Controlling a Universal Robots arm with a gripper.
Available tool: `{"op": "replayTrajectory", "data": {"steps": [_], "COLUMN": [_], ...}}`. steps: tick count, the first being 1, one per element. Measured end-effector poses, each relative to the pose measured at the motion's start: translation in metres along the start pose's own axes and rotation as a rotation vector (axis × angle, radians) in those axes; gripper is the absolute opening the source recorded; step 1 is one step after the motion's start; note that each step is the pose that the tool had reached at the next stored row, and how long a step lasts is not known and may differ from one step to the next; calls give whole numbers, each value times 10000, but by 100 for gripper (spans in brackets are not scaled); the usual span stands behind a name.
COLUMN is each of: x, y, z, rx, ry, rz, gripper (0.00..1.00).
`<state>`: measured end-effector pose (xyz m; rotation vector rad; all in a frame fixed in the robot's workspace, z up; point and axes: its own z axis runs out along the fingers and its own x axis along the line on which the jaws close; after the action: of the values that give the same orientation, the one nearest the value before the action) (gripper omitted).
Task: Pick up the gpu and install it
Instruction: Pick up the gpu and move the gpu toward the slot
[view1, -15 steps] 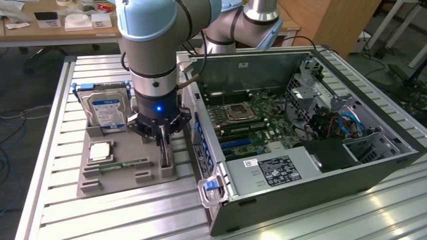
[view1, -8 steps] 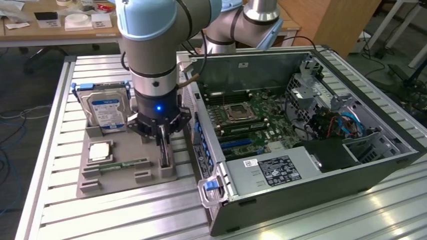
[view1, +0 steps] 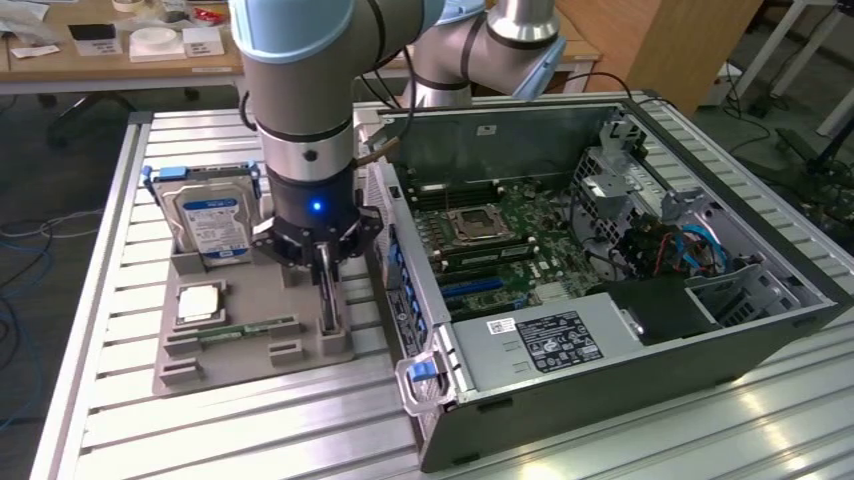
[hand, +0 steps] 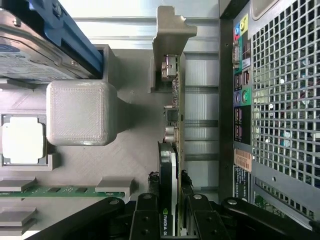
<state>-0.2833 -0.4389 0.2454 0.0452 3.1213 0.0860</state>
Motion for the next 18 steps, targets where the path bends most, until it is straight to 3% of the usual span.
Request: {"op": "replayTrajectory", "data": {"steps": [10,18], "x": [-4,-10], "y": [14,30], "z": [-250,-544], "rx": [-4,-4], "ry": [-1,0], "rz": [0,0], "gripper": [27,27]}}
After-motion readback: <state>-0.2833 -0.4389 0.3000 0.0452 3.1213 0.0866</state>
